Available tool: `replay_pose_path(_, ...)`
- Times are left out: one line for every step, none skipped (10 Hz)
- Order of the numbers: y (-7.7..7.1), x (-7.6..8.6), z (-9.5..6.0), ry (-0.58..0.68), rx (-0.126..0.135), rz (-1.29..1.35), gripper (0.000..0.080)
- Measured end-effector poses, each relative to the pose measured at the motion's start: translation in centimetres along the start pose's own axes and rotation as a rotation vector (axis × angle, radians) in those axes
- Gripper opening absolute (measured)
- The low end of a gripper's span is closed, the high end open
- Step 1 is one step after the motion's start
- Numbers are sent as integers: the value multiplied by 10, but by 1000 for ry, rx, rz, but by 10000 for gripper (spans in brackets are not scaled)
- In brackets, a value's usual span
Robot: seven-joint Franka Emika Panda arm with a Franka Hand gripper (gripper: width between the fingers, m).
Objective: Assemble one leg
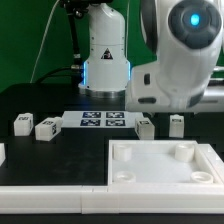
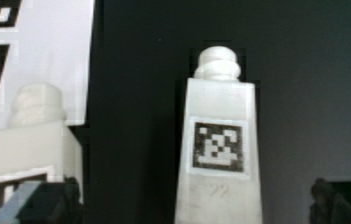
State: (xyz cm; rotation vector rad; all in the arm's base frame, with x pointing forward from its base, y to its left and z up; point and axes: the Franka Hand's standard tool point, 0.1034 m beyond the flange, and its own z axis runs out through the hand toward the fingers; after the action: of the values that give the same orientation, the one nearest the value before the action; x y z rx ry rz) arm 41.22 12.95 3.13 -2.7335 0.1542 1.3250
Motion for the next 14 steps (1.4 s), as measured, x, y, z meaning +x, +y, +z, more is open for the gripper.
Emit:
replay_pose_path(-3,3,2,21,0,6,649)
replay_pose_path(-4,1,6,19,-5,7,649)
replay_pose_path(-4,0,9,12,-8,20,649)
replay_pose_path(-4,-1,13,6,-12,47,649)
replay_pose_path(-5,-3,18,-2,-16,56,649)
replay_pose_path(-3,-3,20,-7,-17,58,649)
replay_pose_path(-3,-4,23,-13,-19,75,649)
replay_pose_path(-3,-5,26,-20,-22,83,649)
replay_pose_path(-2,-6,28,-22,-23,83,649)
replay_pose_path(-1,-5,29,-20,-22,77,649)
replay_pose_path(-1,-5,29,-17,-21,78,622)
replay_pose_path(-1,-4,29,-13,-20,78,622)
replay_pose_path(-1,-4,29,-13,-20,78,443)
replay_pose_path(-1,-4,29,-13,-20,78,443)
